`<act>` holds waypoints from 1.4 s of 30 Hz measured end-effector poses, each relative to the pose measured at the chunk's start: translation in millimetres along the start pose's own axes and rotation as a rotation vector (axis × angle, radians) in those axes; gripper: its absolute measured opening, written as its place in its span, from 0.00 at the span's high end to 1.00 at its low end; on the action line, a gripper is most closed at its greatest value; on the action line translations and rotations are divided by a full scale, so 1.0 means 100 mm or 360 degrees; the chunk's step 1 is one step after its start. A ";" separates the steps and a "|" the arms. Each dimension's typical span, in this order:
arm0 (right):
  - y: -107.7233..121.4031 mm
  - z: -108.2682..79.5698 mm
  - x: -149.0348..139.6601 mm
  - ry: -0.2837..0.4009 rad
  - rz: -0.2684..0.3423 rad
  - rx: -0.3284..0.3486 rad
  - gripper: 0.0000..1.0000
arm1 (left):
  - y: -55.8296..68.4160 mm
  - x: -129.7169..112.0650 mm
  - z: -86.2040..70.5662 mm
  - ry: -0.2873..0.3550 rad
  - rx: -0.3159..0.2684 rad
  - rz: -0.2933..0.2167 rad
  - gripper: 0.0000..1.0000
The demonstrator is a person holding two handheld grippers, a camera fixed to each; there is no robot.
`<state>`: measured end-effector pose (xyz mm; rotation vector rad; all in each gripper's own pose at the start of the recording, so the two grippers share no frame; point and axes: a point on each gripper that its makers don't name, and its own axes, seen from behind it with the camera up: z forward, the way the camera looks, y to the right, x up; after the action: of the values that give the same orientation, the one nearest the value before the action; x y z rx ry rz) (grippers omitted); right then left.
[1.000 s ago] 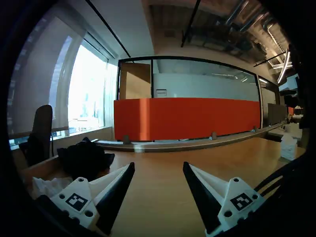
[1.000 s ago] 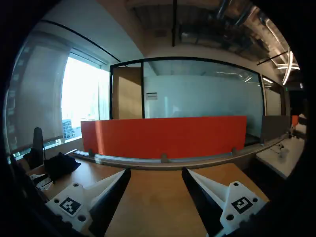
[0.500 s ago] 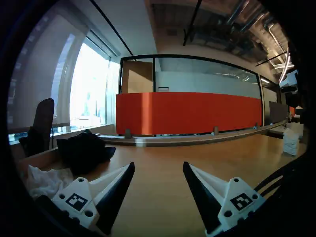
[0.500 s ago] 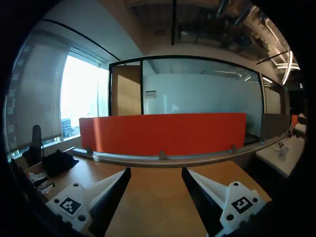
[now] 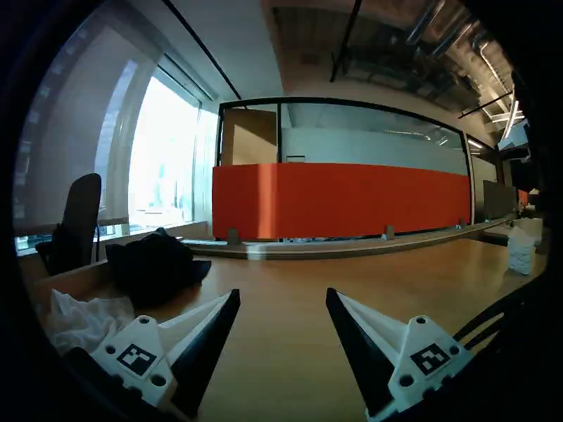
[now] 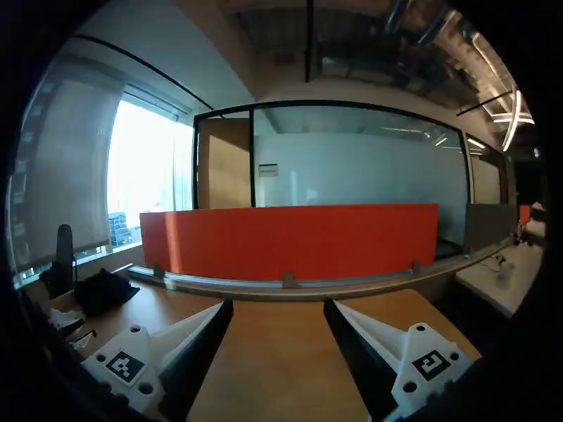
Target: Fold towel
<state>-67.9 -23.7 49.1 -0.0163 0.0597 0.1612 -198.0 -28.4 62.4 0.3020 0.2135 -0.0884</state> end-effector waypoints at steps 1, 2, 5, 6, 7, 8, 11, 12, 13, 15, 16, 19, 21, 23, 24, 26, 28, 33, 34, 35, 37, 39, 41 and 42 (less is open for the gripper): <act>0.00 0.00 0.00 -0.0001 -0.0002 0.0000 0.00 | 0.00 0.00 0.00 0.0001 0.0001 0.0000 0.10; 0.00 0.01 0.00 -0.0001 -0.0004 0.0001 0.00 | 0.00 0.00 -0.01 0.0003 0.0001 -0.0001 0.10; -0.01 0.01 0.01 0.0003 -0.0010 0.0002 0.00 | 0.01 0.00 -0.01 0.0003 0.0000 -0.0001 0.10; -0.01 0.01 0.02 0.0007 -0.0011 0.0004 0.00 | 0.01 0.00 -0.01 0.0003 0.0000 -0.0001 0.10; -0.01 0.00 0.02 0.0012 -0.0013 0.0006 0.00 | 0.01 -0.01 -0.01 0.0003 0.0000 -0.0001 0.10; -0.02 0.00 0.03 0.0018 -0.0015 0.0009 0.00 | 0.01 -0.01 -0.01 0.0003 -0.0001 0.0000 0.10; 0.00 -0.01 0.06 0.0040 -0.0024 0.0004 0.00 | 0.02 -0.01 -0.01 0.0004 0.0000 -0.0001 0.10; 0.01 -0.01 0.07 0.0049 -0.0028 -0.0004 0.00 | 0.02 -0.02 0.00 0.0004 0.0000 -0.0001 0.10; 0.04 -0.02 0.09 0.0060 -0.0032 -0.0015 0.00 | 0.02 -0.02 0.00 0.0004 0.0000 -0.0001 0.10; 0.08 -0.03 0.11 0.0079 -0.0039 -0.0037 0.00 | 0.02 -0.02 0.00 0.0004 0.0000 -0.0001 0.10; 0.11 -0.04 0.11 0.0086 -0.0041 -0.0052 0.00 | 0.02 -0.03 0.00 0.0004 0.0000 -0.0002 0.10; 0.20 -0.08 0.10 0.0106 -0.0054 -0.0081 0.00 | 0.03 -0.04 0.00 0.0005 0.0001 -0.0002 0.10; 0.25 -0.11 0.09 0.0117 -0.0063 -0.0096 0.00 | 0.03 -0.05 0.00 0.0006 0.0001 -0.0002 0.10; 0.31 -0.13 0.06 0.0129 -0.0066 -0.0118 0.00 | 0.04 -0.07 0.01 0.0006 0.0001 -0.0003 0.10; 0.34 -0.14 0.04 0.0132 -0.0066 -0.0127 0.00 | 0.04 -0.08 0.01 0.0007 0.0001 -0.0003 0.10; 0.39 -0.15 0.00 0.0136 -0.0064 -0.0144 0.00 | 0.04 -0.09 0.01 0.0008 0.0001 -0.0003 0.10; 0.45 -0.16 -0.05 0.0140 -0.0061 -0.0163 0.00 | 0.04 -0.11 0.01 0.0008 0.0002 -0.0004 0.10; 0.61 -0.19 -0.22 0.0151 -0.0067 -0.0212 0.00 | 0.04 -0.13 0.01 0.0010 0.0002 -0.0004 0.10; 0.63 -0.20 -0.28 0.0154 -0.0068 -0.0217 0.00 | 0.04 -0.13 0.01 0.0010 0.0002 -0.0004 0.10; 0.64 -0.20 -0.32 0.0157 -0.0069 -0.0222 0.00 | 0.04 -0.14 0.01 0.0010 0.0002 -0.0004 0.10; 0.66 -0.21 -0.44 0.0158 -0.0048 -0.0215 0.00 | 0.04 -0.14 0.01 0.0010 0.0003 -0.0004 0.10; 0.67 -0.21 -0.54 0.0160 -0.0020 -0.0206 0.00 | 0.04 -0.15 0.01 0.0011 0.0003 -0.0004 0.10; 0.68 -0.21 -0.62 0.0167 0.0018 -0.0194 0.00 | 0.04 -0.15 0.02 0.0011 0.0003 -0.0004 0.10; 0.70 -0.21 -0.65 0.0173 0.0032 -0.0192 0.00 | 0.04 -0.16 0.02 0.0011 0.0003 -0.0004 0.10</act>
<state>-144.2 34.2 31.6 -0.1451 0.1583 0.1838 -212.3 -24.2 68.5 0.3038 0.2204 -0.0900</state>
